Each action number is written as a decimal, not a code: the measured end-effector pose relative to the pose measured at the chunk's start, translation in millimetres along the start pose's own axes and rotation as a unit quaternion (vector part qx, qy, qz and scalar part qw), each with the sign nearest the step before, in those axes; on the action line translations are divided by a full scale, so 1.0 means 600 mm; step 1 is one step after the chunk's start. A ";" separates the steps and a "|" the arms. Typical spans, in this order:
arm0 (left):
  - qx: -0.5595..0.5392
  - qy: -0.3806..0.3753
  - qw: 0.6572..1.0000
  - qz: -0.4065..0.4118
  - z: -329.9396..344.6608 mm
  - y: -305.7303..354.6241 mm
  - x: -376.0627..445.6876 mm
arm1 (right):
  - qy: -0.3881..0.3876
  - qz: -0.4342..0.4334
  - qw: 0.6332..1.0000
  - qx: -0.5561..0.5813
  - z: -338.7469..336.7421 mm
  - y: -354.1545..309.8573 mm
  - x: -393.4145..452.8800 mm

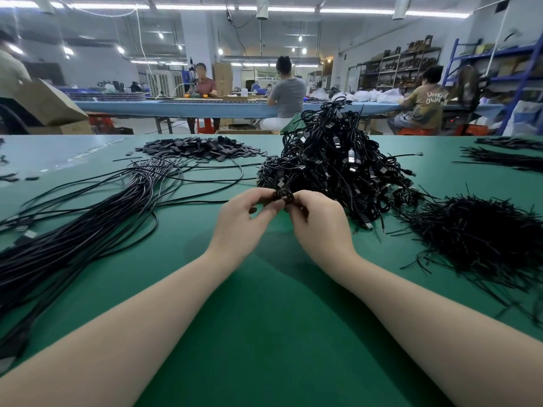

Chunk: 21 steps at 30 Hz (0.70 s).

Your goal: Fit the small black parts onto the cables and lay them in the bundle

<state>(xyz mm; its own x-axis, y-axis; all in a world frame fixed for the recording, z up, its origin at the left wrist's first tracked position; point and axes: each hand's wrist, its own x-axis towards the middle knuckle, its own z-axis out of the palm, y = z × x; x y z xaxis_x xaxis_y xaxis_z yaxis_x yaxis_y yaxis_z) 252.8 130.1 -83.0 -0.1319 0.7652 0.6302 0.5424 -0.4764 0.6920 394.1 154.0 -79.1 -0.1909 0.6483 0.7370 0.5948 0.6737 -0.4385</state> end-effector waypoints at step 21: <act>-0.072 0.034 0.996 -0.047 0.004 -0.013 0.000 | 0.007 -0.004 0.999 0.041 -0.001 -0.006 -0.003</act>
<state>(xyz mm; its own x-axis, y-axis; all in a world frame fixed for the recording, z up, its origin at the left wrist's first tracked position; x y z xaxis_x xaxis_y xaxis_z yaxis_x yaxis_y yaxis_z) 250.7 134.5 -89.2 -0.2347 0.7806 0.5793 0.4007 -0.4653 0.7892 392.6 150.1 -78.9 -0.1844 0.6377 0.7478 0.5272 0.7064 -0.4724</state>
